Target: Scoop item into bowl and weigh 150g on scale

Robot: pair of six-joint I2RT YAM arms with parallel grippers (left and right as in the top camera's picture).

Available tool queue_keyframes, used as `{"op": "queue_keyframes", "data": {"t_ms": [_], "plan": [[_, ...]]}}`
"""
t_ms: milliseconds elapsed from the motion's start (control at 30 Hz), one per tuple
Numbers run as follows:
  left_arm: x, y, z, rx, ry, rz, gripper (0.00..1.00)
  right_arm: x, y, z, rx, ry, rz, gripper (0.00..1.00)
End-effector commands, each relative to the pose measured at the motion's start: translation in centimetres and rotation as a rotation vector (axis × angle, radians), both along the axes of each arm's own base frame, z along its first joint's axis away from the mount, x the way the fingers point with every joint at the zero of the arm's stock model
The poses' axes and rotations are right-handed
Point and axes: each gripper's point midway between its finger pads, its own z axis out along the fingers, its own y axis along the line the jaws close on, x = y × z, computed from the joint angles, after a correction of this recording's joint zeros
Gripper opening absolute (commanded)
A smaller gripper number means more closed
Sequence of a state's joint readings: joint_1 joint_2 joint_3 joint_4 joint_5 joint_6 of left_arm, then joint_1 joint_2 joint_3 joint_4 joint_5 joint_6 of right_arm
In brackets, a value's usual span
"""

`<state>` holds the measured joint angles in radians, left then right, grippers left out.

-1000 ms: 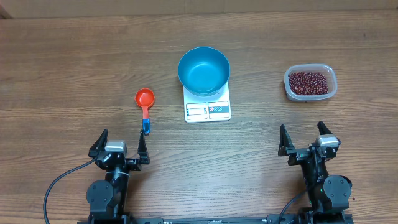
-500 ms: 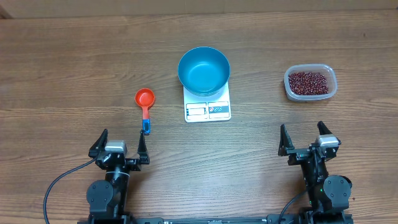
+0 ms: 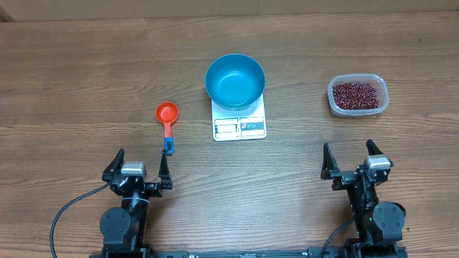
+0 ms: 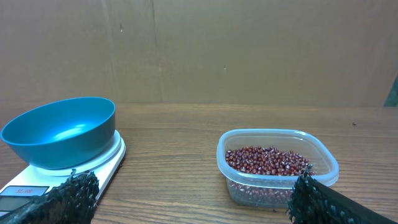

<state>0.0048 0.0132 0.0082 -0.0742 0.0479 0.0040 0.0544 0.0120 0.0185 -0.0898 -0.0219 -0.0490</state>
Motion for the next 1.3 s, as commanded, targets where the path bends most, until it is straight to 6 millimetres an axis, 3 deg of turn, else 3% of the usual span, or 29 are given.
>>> {"op": "queue_keyframes", "data": {"t_ms": [0,900,1267], "plan": [[0.0,0.3,0.0,0.017,-0.004,0.013,1.00,0.0,0.2,-0.2,-0.001,-0.005,0.007,1.00],[-0.3,-0.5,0.2,0.011,0.013,-0.033,1.00,0.0,0.2,-0.2,-0.001,-0.005,0.007,1.00],[-2.0,-0.5,2.9,0.014,0.073,-0.036,0.99,0.0,0.2,-0.2,-0.001,-0.005,0.007,1.00]]}}
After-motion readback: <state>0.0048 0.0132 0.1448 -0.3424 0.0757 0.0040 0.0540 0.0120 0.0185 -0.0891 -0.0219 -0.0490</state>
